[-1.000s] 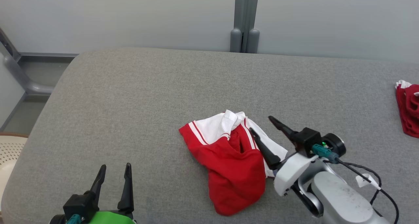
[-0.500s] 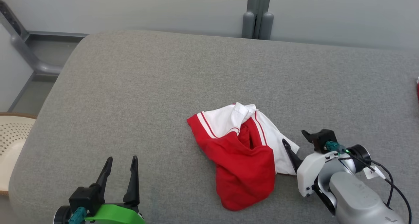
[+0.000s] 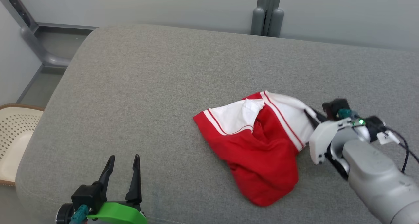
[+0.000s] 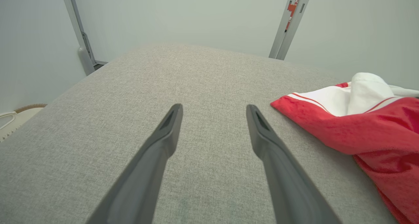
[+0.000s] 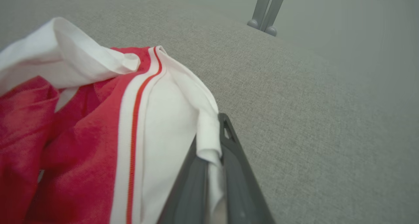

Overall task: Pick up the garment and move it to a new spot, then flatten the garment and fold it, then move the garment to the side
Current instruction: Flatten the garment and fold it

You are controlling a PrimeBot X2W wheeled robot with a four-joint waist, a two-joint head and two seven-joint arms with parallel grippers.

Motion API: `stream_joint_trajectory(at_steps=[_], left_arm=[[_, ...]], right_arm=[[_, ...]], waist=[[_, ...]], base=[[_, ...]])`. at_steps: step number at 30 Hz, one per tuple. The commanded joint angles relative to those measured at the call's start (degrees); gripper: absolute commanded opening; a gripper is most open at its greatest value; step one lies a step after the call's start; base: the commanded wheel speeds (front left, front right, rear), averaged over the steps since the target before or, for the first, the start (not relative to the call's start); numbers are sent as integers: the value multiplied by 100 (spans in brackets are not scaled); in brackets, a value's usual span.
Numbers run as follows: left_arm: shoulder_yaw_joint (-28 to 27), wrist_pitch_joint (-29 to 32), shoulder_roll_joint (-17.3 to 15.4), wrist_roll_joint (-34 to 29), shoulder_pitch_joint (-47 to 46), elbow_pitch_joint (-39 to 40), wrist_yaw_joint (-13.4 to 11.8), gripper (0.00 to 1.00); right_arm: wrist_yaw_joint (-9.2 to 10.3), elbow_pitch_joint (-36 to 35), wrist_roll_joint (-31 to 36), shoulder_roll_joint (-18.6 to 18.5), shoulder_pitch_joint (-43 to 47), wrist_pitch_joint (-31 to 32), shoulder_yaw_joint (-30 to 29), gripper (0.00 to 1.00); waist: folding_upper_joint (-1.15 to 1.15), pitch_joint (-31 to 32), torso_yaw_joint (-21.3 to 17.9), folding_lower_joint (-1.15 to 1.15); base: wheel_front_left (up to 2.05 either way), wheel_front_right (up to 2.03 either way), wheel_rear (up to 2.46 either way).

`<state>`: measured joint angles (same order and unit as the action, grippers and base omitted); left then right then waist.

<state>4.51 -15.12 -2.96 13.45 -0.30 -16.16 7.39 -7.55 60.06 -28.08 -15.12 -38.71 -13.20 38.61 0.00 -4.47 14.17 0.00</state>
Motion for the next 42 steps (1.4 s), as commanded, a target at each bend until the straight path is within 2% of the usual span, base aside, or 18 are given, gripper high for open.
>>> stream_joint_trajectory(at_steps=[1, 4, 8, 9, 10, 16, 22, 25, 35, 37, 38, 42], left_arm=[[53, -1, 1, 11, -136, -16, 18, 100], [162, -1, 1, 41, -183, -30, 18, 100], [236, -1, 1, 136, -180, -43, 18, 100], [253, -1, 1, 156, -172, -47, 18, 100], [269, -1, 2, 168, -164, -50, 18, 100], [236, -1, 2, 219, -70, -50, 1, 100], [216, -1, 3, 204, -85, -30, -9, 100], [252, -1, 3, 219, -133, -26, -6, 100], [443, -1, 2, 277, -250, -57, 1, 100], [451, -1, 2, 293, -259, -65, -11, 100], [456, -1, 2, 282, -255, -65, -15, 100], [404, -1, 2, 264, -154, -82, -38, 100]], right_arm=[[11, -4, 12, -100, -363, -56, 30, 0], [11, 6, 75, -213, -1042, -111, 55, 0], [11, 263, 162, -139, -1823, -165, -13, 0], [11, 382, 192, -101, -1895, -169, 6, 38], [11, 485, 213, -63, -1935, -152, 39, 100], [11, 706, 264, 50, -1833, -198, 192, 100], [10, 220, 23, 124, -1326, -198, 237, 100], [10, 146, -144, 204, -1044, -198, 483, 100], [10, 384, -910, 396, -886, 279, 993, 100], [9, 363, -1049, 467, -815, 359, 1083, 43], [9, 318, -1131, 473, -821, 301, 1118, 0], [9, 271, -1286, 464, -696, 203, 1344, 0]], waist=[[0, -22, 71, 0], [0, -28, 221, 0], [0, -42, 446, 0], [0, -40, 485, 0], [0, -36, 510, 0], [0, 15, 493, 0], [0, 17, 332, 0], [0, -10, 312, 0], [0, -186, 551, 0], [0, -189, 591, 0], [0, -184, 605, 0], [0, -109, 563, 0]], base=[[0, 0, 0], [0, 0, 0], [0, 0, 0], [0, 0, 0], [0, 0, 0], [0, 0, 0], [0, 0, 0], [0, 0, 0], [0, 0, 0], [0, 0, 0], [0, 0, 0], [0, 0, 0]])
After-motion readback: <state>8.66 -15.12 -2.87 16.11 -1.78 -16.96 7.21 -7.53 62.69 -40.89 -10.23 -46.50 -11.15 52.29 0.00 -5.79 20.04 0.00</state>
